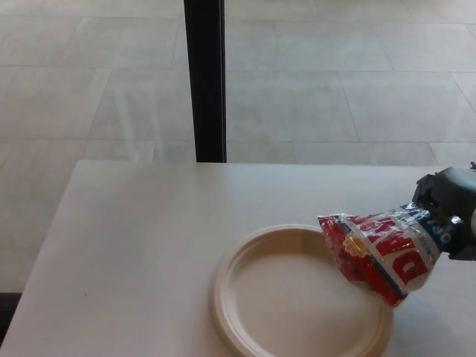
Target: The robot uses its right hand to pick up a bag of sunflower seeds kept in the middle of the desk and tilts it over a plate kept next to it to pour out a few seeds and then puts the bag of seeds back on the desk
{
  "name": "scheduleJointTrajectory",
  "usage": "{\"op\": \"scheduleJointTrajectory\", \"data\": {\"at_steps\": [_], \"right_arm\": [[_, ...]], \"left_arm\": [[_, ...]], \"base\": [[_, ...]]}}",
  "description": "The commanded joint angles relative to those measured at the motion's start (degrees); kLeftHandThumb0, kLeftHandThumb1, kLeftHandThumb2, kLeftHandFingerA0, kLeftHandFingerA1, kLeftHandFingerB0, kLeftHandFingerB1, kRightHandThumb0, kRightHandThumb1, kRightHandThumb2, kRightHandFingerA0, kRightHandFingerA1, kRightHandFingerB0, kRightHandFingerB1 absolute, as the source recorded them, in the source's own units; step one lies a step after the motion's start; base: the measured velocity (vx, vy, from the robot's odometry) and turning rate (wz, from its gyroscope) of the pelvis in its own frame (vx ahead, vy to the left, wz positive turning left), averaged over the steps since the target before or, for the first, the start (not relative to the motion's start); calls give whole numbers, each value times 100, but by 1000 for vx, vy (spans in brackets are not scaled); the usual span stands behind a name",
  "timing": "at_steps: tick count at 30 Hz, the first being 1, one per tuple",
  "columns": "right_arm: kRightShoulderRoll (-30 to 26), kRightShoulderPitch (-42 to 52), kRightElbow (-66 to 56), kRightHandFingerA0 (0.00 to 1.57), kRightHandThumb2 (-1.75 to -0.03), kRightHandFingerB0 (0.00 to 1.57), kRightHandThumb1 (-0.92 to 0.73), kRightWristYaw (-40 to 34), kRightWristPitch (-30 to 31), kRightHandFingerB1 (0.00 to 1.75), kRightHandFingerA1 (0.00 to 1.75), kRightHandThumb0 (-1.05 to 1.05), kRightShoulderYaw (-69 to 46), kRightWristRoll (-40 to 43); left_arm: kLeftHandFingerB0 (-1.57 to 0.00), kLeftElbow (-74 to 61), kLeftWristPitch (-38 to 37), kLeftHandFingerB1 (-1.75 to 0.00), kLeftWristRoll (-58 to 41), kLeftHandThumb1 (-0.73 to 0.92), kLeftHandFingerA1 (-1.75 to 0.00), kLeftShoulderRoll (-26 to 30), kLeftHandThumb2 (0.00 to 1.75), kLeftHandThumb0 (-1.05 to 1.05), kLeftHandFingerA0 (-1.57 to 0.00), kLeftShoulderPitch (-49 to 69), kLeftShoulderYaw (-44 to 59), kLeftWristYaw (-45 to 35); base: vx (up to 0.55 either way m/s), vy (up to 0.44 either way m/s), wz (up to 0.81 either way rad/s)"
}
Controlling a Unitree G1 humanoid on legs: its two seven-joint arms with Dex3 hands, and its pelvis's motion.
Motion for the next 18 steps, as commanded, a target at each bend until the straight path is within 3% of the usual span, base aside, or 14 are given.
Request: {"op": "scheduleJointTrajectory", "data": {"at_steps": [1, 2, 4, 5, 6, 7, 8, 9, 11, 12, 15, 16, 17, 18], "right_arm": [[-143, -266, 5, 83, -71, 72, -78, 500, 344, 78, 124, -40, 177, -390], [-121, -338, 25, 85, -72, 71, -78, 592, 447, 77, 122, -39, 254, -471], [-82, -388, 27, 83, -73, 69, -77, 576, 502, 90, 140, -39, 278, -487], [-62, -436, 38, 83, -71, 66, -80, 609, 542, 77, 131, -40, 299, -502], [-26, -491, 56, 82, -72, 68, -81, 666, 605, 83, 137, -41, 327, -515], [-4, -495, 42, 83, -73, 69, -81, 697, 648, 84, 139, -41, 346, -521], [5, -490, 22, 83, -73, 69, -81, 692, 651, 84, 139, -41, 347, -519], [50, -530, 42, 83, -73, 70, -80, 737, 724, 83, 138, -41, 346, -513], [63, -518, 16, 84, -74, 70, -79, 743, 737, 81, 137, -41, 328, -516], [110, -482, -37, 87, -76, 77, -75, 780, 810, 104, 149, -39, 342, -528], [131, -463, -61, 87, -76, 77, -75, 807, 832, 106, 150, -39, 347, -540], [148, -481, -51, 85, -74, 71, -75, 839, 853, 78, 134, -41, 367, -552], [175, -487, -52, 83, -74, 67, -75, 863, 910, 71, 135, -41, 381, -573], [195, -494, -40, 81, -74, 65, -76, 846, 902, 67, 135, -41, 382, -579]], "left_arm": [[-21, -12, 30, -55, -4, 68, -65, 132, 74, -50, -24, -12, 6, 32], [-23, 18, 34, -56, -4, 68, -65, 135, 74, -50, -24, -23, 12, 43], [-22, -9, 5, -55, 15, 68, -65, 145, 75, -50, -25, 10, -6, 39], [-22, -2, 13, -58, -9, 58, -64, 142, 94, -55, -24, 5, 14, 12], [-22, -1, 15, -55, -29, 67, -64, 137, 74, -53, -24, 16, 32, 0], [-23, -9, -15, -58, 21, 60, -64, 145, 92, -57, -27, 52, -5, 36], [-23, -12, -31, -58, 50, 60, -64, 152, 92, -57, -27, 67, -26, 59], [-23, 7, 21, -54, 7, 67, -63, 145, 72, -54, -25, 46, 6, 43], [-24, 0, 8, -54, 52, 67, -63, 149, 72, -56, -26, 52, -37, 75], [-22, -33, -45, -58, -3, 59, -64, 138, 93, -58, -26, 97, 3, -18], [-22, -46, -16, -58, -21, 60, -64, 136, 92, -57, -25, 92, 16, -39], [-21, -55, -51, -54, 20, 68, -64, 146, 74, -55, -24, 104, -19, -38], [-22, -72, -49, -58, 30, 61, -64, 149, 92, -57, -25, 116, -28, -28], [-21, -125, -3, -55, -39, 66, -64, 138, 75, -58, -23, 135, 19, -89]], "base": [[0, 0, 0], [0, 0, 0], [0, 0, 0], [0, 0, 0], [0, 0, 0], [0, 0, 0], [0, 0, 0], [0, 0, 0], [0, 0, 0], [0, 0, 0], [0, 0, 0], [0, 0, 0], [0, 0, 0], [0, 0, 0]]}}
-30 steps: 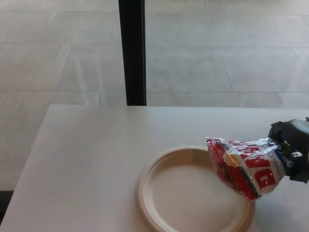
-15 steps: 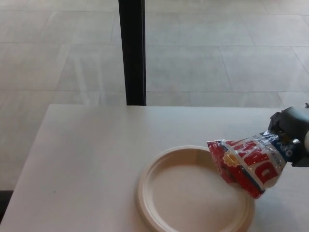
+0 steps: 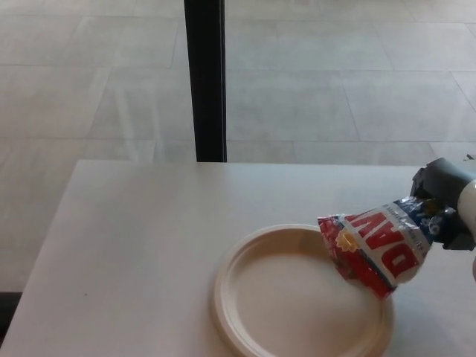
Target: The robot uses its right hand to pick up a bag of sunflower seeds kept in the middle of the desk and tilts it over a plate kept next to it to pour out a few seeds and then puts the bag of seeds back on the desk
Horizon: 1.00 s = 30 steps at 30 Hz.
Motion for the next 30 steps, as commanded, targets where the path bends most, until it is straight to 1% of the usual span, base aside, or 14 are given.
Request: {"op": "scheduleJointTrajectory", "data": {"at_steps": [1, 2, 6, 9, 12, 14, 15, 17, 18, 19, 23, 24, 26, 30], "right_arm": [[55, -58, -71, 83, -77, 70, -74, 132, 210, 76, 140, -40, -4, -177], [59, -52, -74, 82, -77, 69, -75, 108, 174, 72, 135, -40, -15, -172], [72, -59, -139, 79, -73, 66, -75, 135, 147, 72, 138, -40, -27, -186], [122, -97, -212, 78, -71, 32, -73, 169, 212, 46, 159, -41, 45, -300], [108, -147, -228, 76, -70, 39, -73, 231, 210, 50, 156, -41, 176, -446], [19, -199, -205, 77, -70, 59, -79, 298, 131, 70, 136, -42, 324, -598], [-8, -248, -164, 69, -68, 60, -79, 293, 60, 66, 102, -45, 345, -613], [-4, -289, -110, 69, -68, 60, -79, 259, 46, 66, 102, -45, 349, -631], [-2, -342, -79, 70, -68, 56, -80, 259, 9, 58, 87, -44, 357, -626], [-10, -344, -102, 72, -68, 58, -80, 259, -7, 59, 90, -42, 361, -636], [-27, -321, -176, 71, -68, 60, -79, 280, -51, 59, 91, -43, 389, -704], [8, -321, -180, 73, -67, 60, -80, 300, -21, 60, 96, -43, 391, -716], [48, -260, -205, 76, -70, 60, -79, 202, -74, 63, 116, -43, 305, -648], [45, -230, -277, 75, -68, 59, -78, 228, -92, 63, 105, -42, 318, -711]], "left_arm": [[-21, -88, 2, -55, -35, 68, -63, 120, 74, -55, -22, 68, 20, -70], [-22, -37, 0, -58, -14, 61, -64, 123, 91, -57, -24, 37, 10, -40], [-23, -52, -7, -59, -7, 58, -65, 116, 94, -58, -26, 51, 6, -6], [-25, -117, 39, -56, -12, 67, -64, 121, 75, -53, -25, 47, 6, 14], [-24, 2, 29, -59, 44, 57, -64, 129, 94, -60, -25, -15, -26, 89], [-24, 41, 3, -59, 9, 57, -65, 131, 93, -59, -26, -18, 2, 24], [-24, 8, -14, -59, -6, 59, -66, 129, 94, -57, -27, 7, 11, -5], [-24, -61, -36, -59, 4, 59, -66, 142, 94, -57, -27, 43, -2, -18], [-21, -139, -3, -55, 29, 68, -64, 151, 75, -52, -24, 61, -29, 15], [-21, -217, 25, -58, -2, 61, -65, 150, 92, -54, -25, 93, -13, -30], [-21, -294, 88, -55, -41, 68, -64, 135, 75, -52, -23, 120, 30, -38], [-24, -141, 66, -59, 31, 60, -64, 166, 93, -57, -25, 43, -18, -5], [-22, -106, 105, -56, -73, 66, -64, 157, 76, -54, -21, 27, 62, -104], [-21, -102, -14, -54, 7, 69, -64, 171, 76, -55, -23, 52, -1, -84]], "base": [[0, 0, 0], [0, 0, 0], [0, 0, 0], [0, 0, 0], [0, 0, 0], [0, 0, 0], [0, 0, 0], [0, 0, 0], [0, 0, 0], [0, 0, 0], [0, 0, 0], [0, 0, 0], [0, 0, 0], [0, 0, 0]]}}
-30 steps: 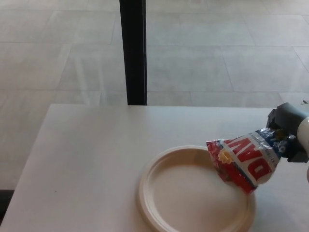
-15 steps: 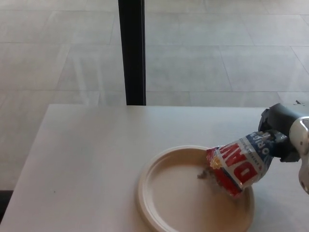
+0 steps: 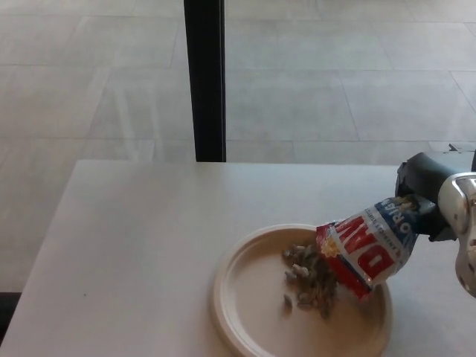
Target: The robot uses its right hand to pick up a bag of sunflower seeds kept in the middle of the desk and tilts it over a plate kept next to it to pour out a few seeds and then puts the bag of seeds back on the desk
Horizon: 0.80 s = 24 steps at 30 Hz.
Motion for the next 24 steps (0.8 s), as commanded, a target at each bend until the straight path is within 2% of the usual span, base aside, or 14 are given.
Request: {"op": "scheduleJointTrajectory", "data": {"at_steps": [1, 4, 5, 7, 9, 10, 11, 12, 13, 15, 16, 17, 18, 24], "right_arm": [[-56, 17, -135, 73, -68, 58, -78, -16, -120, 63, 100, -42, -68, -142], [-65, 59, -167, 72, -69, 58, -79, -5, -148, 63, 95, -42, -82, -142], [-18, 153, -232, 83, -73, 64, -76, -101, -114, 75, 123, -40, -175, -71], [29, 241, -296, 85, -74, 47, -75, -155, -109, 63, 134, -40, -267, -19], [56, 383, -384, 85, -77, 52, -73, -279, -178, 66, 135, -39, -369, 40], [91, 500, -464, 87, -80, 56, -72, -306, -184, 73, 137, -38, -457, 94], [135, 686, -558, 88, -84, 71, -68, -383, -214, 112, 151, -39, -555, 185], [172, 815, -610, 89, -86, 76, -66, -451, -279, 116, 156, -38, -636, 252], [246, 899, -654, 90, -85, 78, -66, -399, -188, 129, 161, -39, -713, 285], [309, 1158, -772, 93, -80, 78, -66, -477, -256, 156, 175, -36, -827, 368], [321, 1187, -784, 93, -80, 78, -66, -479, -278, 156, 175, -36, -852, 362], [383, 1429, -880, 89, -81, 79, -69, -567, -279, 134, 159, -38, -936, 427], [491, 1640, -881, 89, -85, 76, -68, -657, -210, 143, 170, -38, -1026, 495], [866, 2220, -775, 90, -87, 76, -69, -925, -24, 152, 175, -37, -1415, 624]], "left_arm": [[-21, -1, -1, -54, -3, 68, -63, 140, 75, -55, -22, 19, -1, -31], [-22, -59, 18, -59, -11, 61, -65, 138, 94, -57, -24, 43, 1, -34], [-21, -43, 18, -54, 1, 70, -63, 141, 74, -52, -22, 37, -7, -27], [-22, 11, 42, -55, -6, 68, -64, 147, 75, -53, -22, 8, 3, -29], [-22, 15, 20, -56, 10, 68, -64, 142, 74, -55, -23, 12, -9, -5], [-23, 27, 21, -56, 1, 68, -64, 133, 74, -54, -23, 2, 3, 19], [-24, -54, 32, -60, -17, 59, -65, 140, 94, -58, -24, 50, 7, -36], [-22, -105, 44, -56, -57, 66, -65, 129, 77, -55, -22, 73, 32, -91], [-24, -135, 11, -60, -65, 58, -65, 113, 94, -58, -25, 102, 45, -83], [-20, -161, 54, -54, -78, 68, -64, 93, 75, -51, -22, 124, 60, -78], [-20, -163, 59, -54, -75, 68, -64, 91, 75, -51, -22, 126, 62, -76], [-21, -10, 24, -54, -7, 69, -63, 99, 74, -52, -22, 62, 22, -13], [-20, -5, 0, -58, -20, 55, -64, 99, 98, -59, -22, 65, 32, -38], [-23, 52, -19, -59, 33, 60, -64, 92, 94, -58, -24, 74, -15, 36]], "base": [[0, 0, 0], [0, 0, 0], [0, 0, 0], [0, 0, 0], [0, 0, 0], [0, 0, 0], [0, 0, 0], [0, 0, 0], [0, 0, 0], [0, 0, 0], [0, 0, 0], [0, 0, 0], [0, 0, 0], [0, 0, 0]]}}
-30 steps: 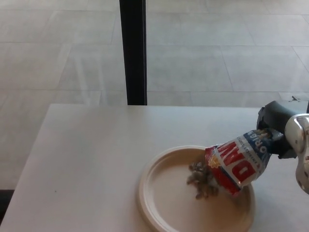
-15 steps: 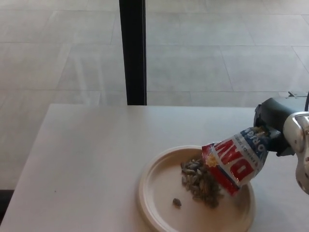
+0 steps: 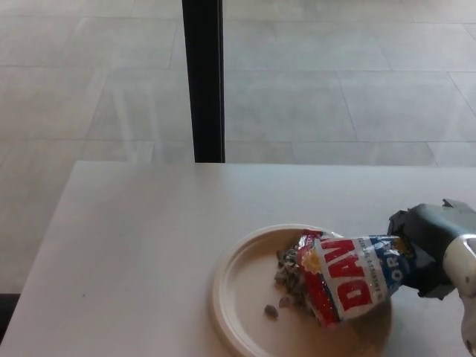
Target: The robot uses its right hand to pick up a bag of sunflower seeds kept in the middle of the desk and tilts it over a plate kept next to it to pour out a few seeds and then puts the bag of seeds back on the desk
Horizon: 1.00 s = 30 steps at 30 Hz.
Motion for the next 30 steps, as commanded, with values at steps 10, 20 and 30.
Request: {"op": "scheduleJointTrajectory", "data": {"at_steps": [10, 20, 30], "right_arm": [[490, 1151, 330, 91, -103, 77, -60, -830, -178, 155, 175, -38, -931, 896], [640, 1590, 392, 84, -114, 68, -56, -1129, -780, 153, 174, -34, -1214, 1541], [915, 1673, 801, 92, -119, 79, -49, -1937, -1752, 148, 174, -31, -1467, 2042]], "left_arm": [[-19, 113, 53, -53, -90, 69, -63, 34, 73, -53, -22, 78, 53, -26], [-23, 269, -88, -57, 60, 63, -65, -21, 90, -56, -28, 104, -32, 142], [-24, 334, -99, -58, -2, 62, -64, -60, 92, -57, -27, 140, -11, 80]], "base": [[0, 0, 0], [0, 0, 0], [0, 0, 0]]}}
